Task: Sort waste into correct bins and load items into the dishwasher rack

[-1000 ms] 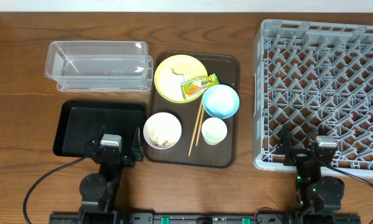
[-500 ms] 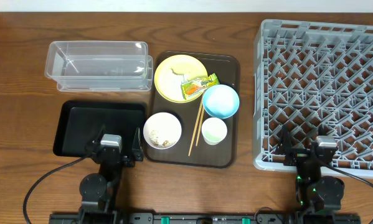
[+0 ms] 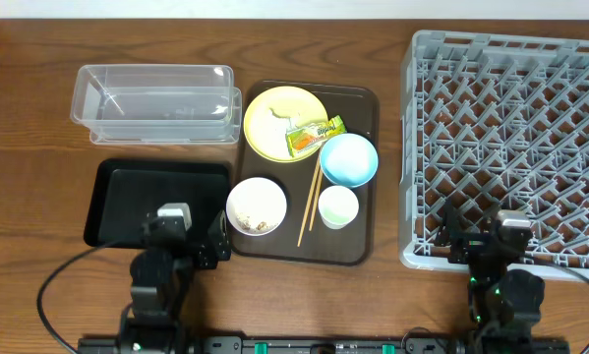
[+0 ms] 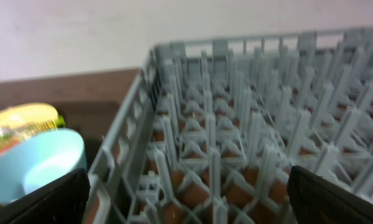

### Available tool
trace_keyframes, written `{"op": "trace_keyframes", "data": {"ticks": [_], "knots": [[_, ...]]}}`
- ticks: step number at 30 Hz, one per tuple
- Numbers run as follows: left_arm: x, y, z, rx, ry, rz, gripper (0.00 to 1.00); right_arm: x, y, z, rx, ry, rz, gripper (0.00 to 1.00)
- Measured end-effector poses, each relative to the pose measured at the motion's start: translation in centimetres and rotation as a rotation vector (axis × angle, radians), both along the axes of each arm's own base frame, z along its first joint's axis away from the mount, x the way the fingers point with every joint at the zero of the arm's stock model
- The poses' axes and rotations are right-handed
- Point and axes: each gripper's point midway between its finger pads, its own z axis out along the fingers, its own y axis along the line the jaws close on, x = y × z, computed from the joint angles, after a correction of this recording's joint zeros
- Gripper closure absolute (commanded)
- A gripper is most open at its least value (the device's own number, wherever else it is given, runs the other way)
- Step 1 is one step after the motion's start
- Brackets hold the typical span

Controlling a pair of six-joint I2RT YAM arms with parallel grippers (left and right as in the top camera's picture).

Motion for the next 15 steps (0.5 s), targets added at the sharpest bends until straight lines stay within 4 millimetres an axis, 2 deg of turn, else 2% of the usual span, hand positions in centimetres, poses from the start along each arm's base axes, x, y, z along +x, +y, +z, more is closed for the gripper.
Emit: {"op": "trace_keyframes", "data": {"ticks": [8,11,15], "knots": [[2.0,-0.3,3.8,-0.003,0.187,0.001,0.04,1.6,-0.3,2.8,-0.002,0.14,-0.016,0.01],[2.4,-0.3,4.3,0.007,0.323,0.001,0.04,2.6,-0.3,3.0,-0.003,0.25,-0.016,0.01],[1.8,-0.3,4.1,0.023,0.545,0.003,0.04,3.9,-0.3,2.7,-0.003,0.405,-0.016,0.01]]}}
